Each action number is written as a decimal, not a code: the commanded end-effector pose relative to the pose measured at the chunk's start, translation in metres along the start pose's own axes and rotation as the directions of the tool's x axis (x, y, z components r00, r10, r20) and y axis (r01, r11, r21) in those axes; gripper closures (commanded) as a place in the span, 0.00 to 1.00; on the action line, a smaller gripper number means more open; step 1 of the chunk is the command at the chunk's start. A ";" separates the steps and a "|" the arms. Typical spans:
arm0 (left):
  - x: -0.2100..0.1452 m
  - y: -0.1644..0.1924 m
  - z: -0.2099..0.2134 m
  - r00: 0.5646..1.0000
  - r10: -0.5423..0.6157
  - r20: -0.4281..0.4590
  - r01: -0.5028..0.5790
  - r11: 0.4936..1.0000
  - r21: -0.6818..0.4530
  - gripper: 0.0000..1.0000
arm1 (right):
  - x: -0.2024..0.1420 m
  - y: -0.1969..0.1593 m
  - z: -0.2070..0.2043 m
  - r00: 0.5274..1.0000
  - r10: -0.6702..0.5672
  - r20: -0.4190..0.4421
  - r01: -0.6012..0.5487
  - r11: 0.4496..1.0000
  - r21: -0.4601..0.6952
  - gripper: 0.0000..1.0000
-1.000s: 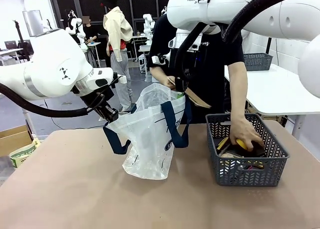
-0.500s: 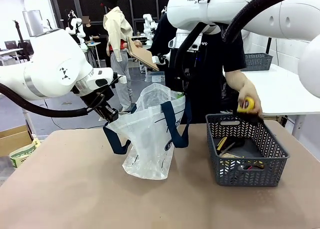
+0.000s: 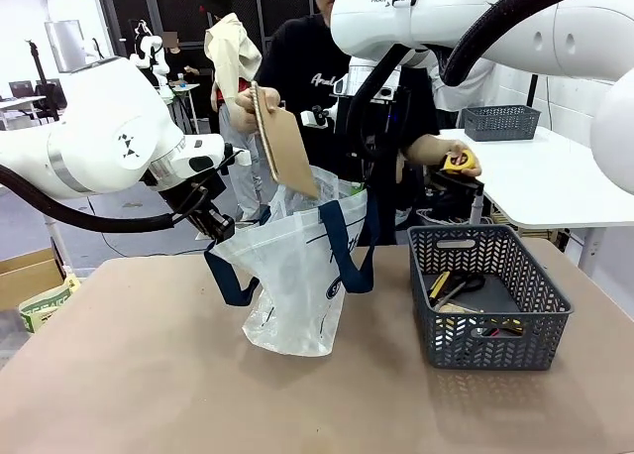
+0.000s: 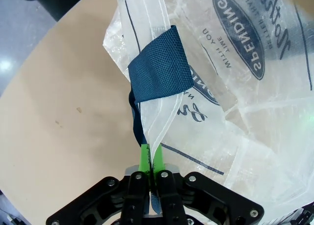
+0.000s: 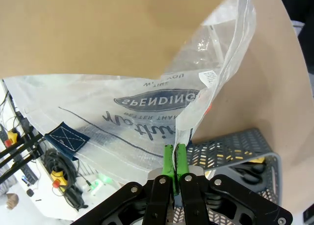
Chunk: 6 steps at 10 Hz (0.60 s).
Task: Transfer purchased items from the store into the shopping bag.
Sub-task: Move the Reusable shopping bag to the right side of the table.
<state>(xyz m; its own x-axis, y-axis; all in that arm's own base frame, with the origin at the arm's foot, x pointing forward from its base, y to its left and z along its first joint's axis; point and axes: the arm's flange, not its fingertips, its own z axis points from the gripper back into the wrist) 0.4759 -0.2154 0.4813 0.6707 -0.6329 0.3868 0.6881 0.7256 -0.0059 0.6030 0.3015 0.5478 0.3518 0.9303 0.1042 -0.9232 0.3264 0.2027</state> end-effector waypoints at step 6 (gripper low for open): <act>0.000 0.001 0.000 1.000 0.004 -0.003 -0.004 1.000 0.003 1.00 | -0.001 0.001 0.000 1.000 -0.005 0.000 0.005 1.000 -0.001 1.00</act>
<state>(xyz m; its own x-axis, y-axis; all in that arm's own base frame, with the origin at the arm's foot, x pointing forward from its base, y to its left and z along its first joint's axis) 0.4759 -0.2154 0.4813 0.6707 -0.6329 0.3869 0.6881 0.7256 -0.0059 0.6031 0.3016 0.5478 0.3518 0.9302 0.1044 -0.9233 0.3265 0.2025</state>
